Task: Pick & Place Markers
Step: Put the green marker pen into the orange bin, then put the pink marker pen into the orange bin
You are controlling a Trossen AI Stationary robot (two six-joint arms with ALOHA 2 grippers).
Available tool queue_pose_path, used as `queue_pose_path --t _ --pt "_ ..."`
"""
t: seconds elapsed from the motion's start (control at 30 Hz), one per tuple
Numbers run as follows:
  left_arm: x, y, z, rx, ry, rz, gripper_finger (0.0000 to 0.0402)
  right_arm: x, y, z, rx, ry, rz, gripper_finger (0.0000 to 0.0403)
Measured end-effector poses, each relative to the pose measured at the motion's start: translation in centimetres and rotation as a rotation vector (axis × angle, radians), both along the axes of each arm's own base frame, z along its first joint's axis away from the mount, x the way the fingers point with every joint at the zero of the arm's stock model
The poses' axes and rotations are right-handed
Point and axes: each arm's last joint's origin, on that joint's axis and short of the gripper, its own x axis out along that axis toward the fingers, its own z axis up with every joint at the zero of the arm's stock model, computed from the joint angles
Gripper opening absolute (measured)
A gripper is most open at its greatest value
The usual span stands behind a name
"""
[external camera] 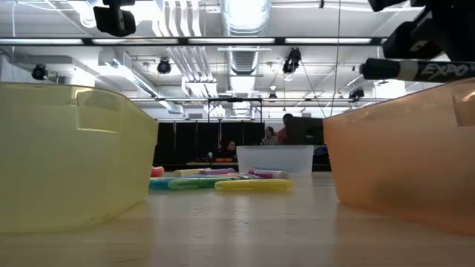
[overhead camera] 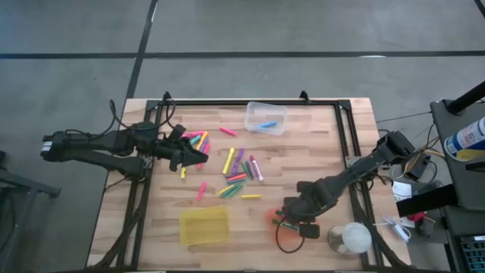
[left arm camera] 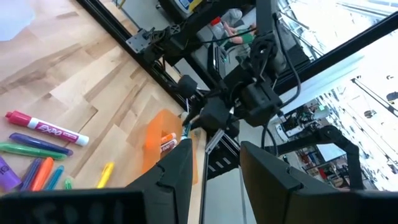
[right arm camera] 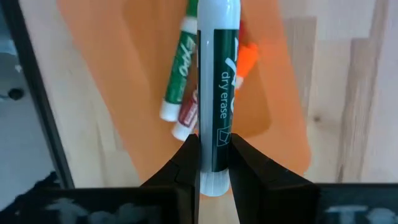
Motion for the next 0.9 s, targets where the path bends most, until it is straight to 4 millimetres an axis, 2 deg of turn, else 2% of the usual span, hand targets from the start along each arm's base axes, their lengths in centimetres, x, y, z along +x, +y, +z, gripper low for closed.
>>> queue_pose_path --t 0.23,0.47,0.7,0.9 --pt "0.1 0.0 -0.1 -0.004 0.004 0.000 0.0128 -0.4 0.0 -2.1 -0.008 0.091 0.006 0.0056" --pt "0.1 0.0 -0.1 -0.007 0.009 0.001 0.0128 -0.2 0.2 -3.3 -0.009 0.122 0.006 0.0099" --pt "0.1 0.0 -0.1 -0.007 0.009 0.001 0.0128 -0.1 0.2 -3.0 0.012 0.107 -0.034 0.0138" --pt "0.1 0.0 -0.1 -0.008 0.009 0.001 0.0128 -0.1 -0.3 -1.2 0.064 0.071 -0.125 0.0154"
